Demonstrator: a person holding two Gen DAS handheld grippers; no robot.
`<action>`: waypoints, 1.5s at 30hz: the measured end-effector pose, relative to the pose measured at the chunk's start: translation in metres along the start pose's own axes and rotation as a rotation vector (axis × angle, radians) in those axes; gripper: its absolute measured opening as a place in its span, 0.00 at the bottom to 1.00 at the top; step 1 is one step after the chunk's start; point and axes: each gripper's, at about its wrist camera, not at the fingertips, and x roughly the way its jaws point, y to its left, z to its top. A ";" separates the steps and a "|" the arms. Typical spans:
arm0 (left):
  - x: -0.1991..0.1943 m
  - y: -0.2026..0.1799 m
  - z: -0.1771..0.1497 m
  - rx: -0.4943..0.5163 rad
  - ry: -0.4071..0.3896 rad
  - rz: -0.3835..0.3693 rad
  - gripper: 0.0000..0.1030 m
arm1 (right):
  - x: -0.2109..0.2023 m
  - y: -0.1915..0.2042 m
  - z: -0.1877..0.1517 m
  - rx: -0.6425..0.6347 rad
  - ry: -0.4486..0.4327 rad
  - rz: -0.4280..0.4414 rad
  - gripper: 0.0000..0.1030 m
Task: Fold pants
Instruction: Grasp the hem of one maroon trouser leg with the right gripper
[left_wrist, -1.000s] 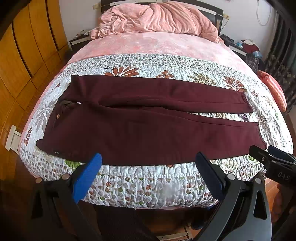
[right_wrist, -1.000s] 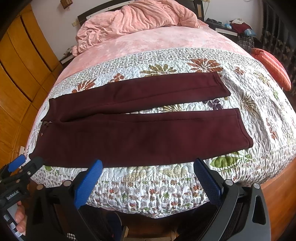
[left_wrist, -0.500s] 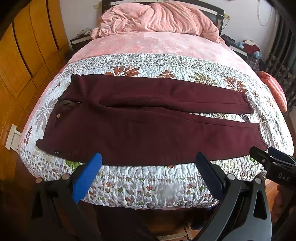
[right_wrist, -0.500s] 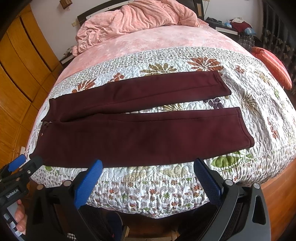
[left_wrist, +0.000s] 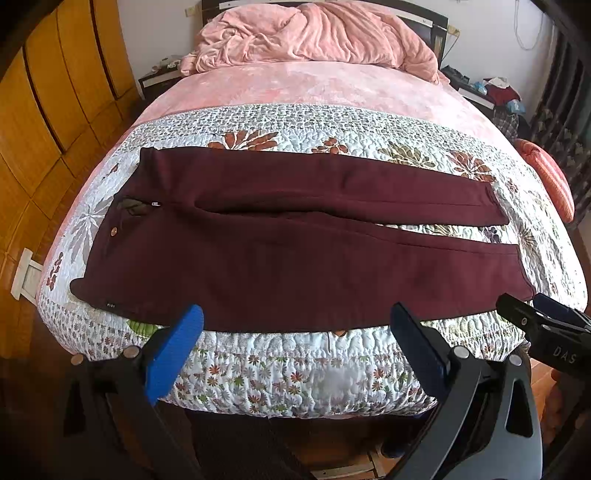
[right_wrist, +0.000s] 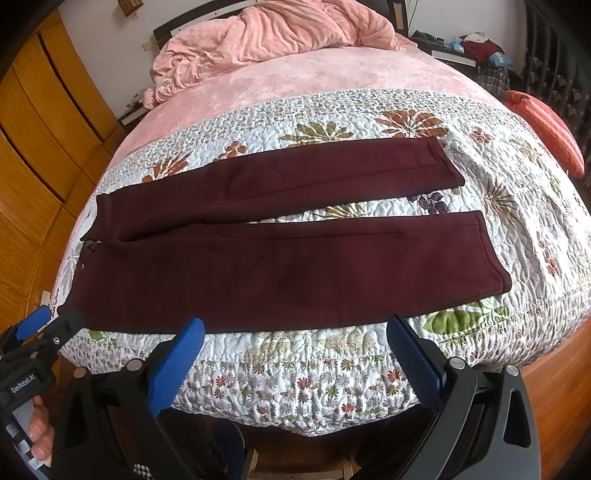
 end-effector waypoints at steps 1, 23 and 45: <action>0.002 0.000 0.001 0.002 0.001 0.001 0.97 | 0.001 -0.001 0.001 -0.001 0.002 0.002 0.96; 0.118 -0.072 0.097 0.052 0.034 -0.143 0.97 | 0.185 -0.224 0.225 0.116 0.180 0.029 0.96; 0.221 -0.130 0.177 0.304 0.079 -0.360 0.97 | 0.151 -0.246 0.221 -0.109 0.006 0.288 0.16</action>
